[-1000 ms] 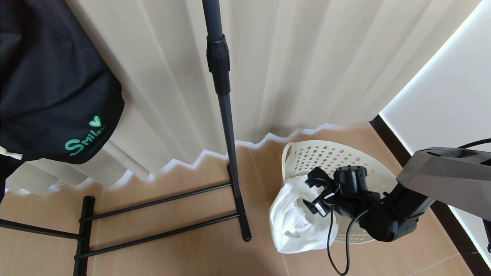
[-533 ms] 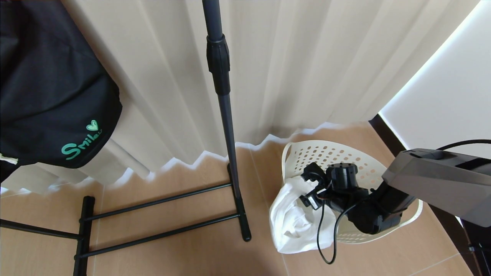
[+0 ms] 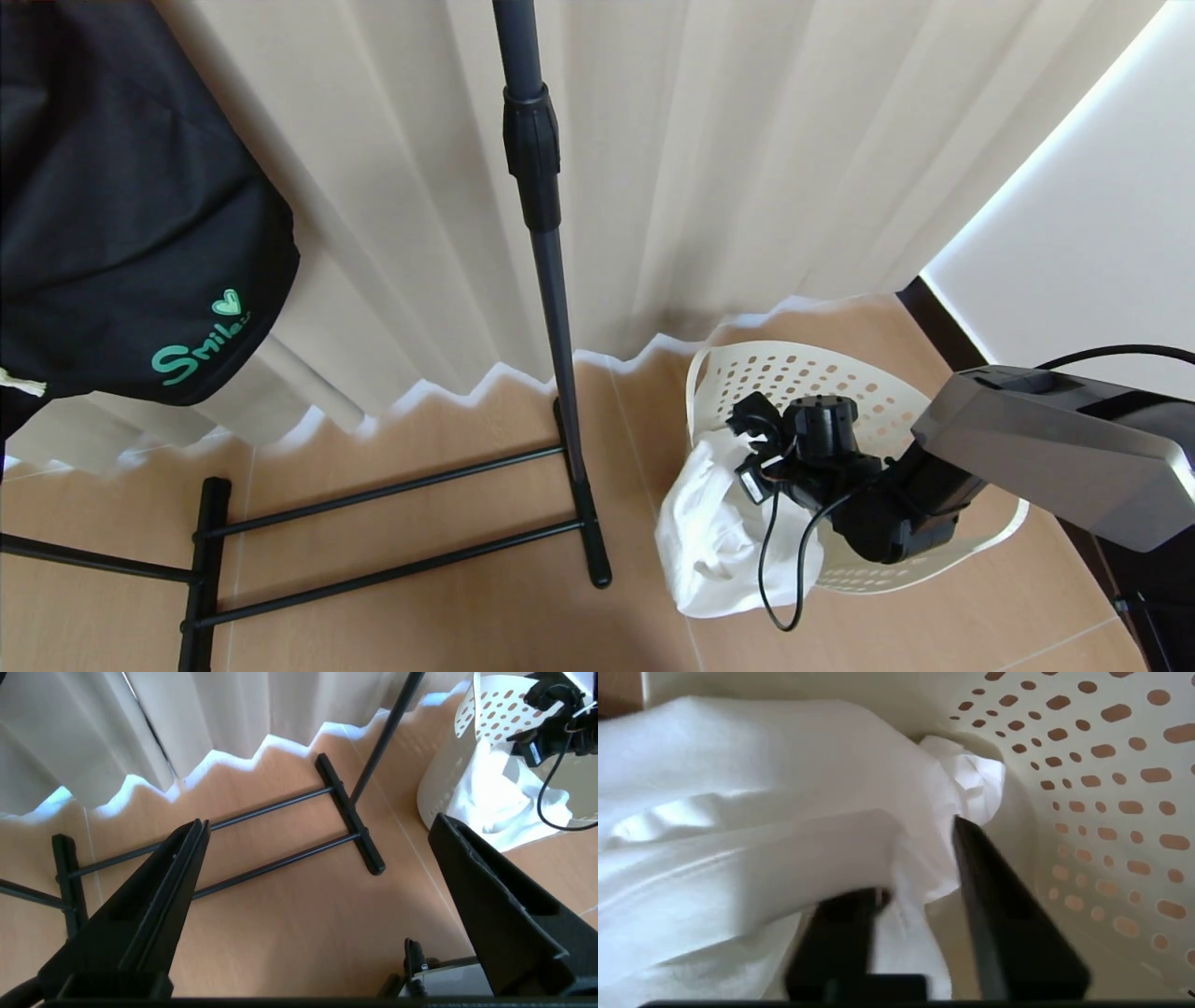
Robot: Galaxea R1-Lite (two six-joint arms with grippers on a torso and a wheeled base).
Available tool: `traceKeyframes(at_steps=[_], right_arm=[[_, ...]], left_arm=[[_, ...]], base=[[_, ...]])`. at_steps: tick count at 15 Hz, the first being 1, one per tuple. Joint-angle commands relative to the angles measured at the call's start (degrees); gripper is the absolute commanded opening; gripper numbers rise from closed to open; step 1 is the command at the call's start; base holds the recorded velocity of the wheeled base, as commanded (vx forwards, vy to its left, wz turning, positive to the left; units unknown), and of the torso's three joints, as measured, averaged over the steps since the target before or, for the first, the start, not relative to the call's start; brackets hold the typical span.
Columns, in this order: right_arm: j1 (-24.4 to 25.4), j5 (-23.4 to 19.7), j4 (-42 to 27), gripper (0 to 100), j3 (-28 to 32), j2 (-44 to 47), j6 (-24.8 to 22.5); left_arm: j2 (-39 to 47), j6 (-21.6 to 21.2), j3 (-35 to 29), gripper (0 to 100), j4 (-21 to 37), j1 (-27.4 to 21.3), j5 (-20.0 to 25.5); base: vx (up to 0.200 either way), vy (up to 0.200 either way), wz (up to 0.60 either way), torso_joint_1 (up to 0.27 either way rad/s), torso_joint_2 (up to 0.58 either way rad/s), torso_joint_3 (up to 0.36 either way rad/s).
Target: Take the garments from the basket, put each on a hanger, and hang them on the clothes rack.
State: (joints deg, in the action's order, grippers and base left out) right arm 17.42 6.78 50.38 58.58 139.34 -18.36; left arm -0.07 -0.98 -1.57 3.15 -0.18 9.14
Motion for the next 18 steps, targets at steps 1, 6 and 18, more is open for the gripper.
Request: traceKeyframes(at_steps=[1, 6, 18], right_arm=[[0.1, 0.0, 0.1, 0, 0.0, -0.4, 1.1], [0.1, -0.2, 11.0, 0, -12.4, -9.8, 4.2], [12.6, 2.5, 8.9, 0, -35.3, -58.8, 7.3]], left_arm=[[0.1, 0.0, 0.0, 100, 0.0, 0.0, 0.0], [0.1, 0.0, 0.0, 100, 0.0, 0.0, 0.0], [0.1, -0.1, 0.0, 100, 0.0, 0.0, 0.0]], base=[[0.000, 0.000, 0.00, 0.000, 0.00, 0.000], [0.000, 0.000, 0.00, 0.000, 0.00, 0.000], [0.000, 0.000, 0.00, 0.000, 0.00, 0.000]])
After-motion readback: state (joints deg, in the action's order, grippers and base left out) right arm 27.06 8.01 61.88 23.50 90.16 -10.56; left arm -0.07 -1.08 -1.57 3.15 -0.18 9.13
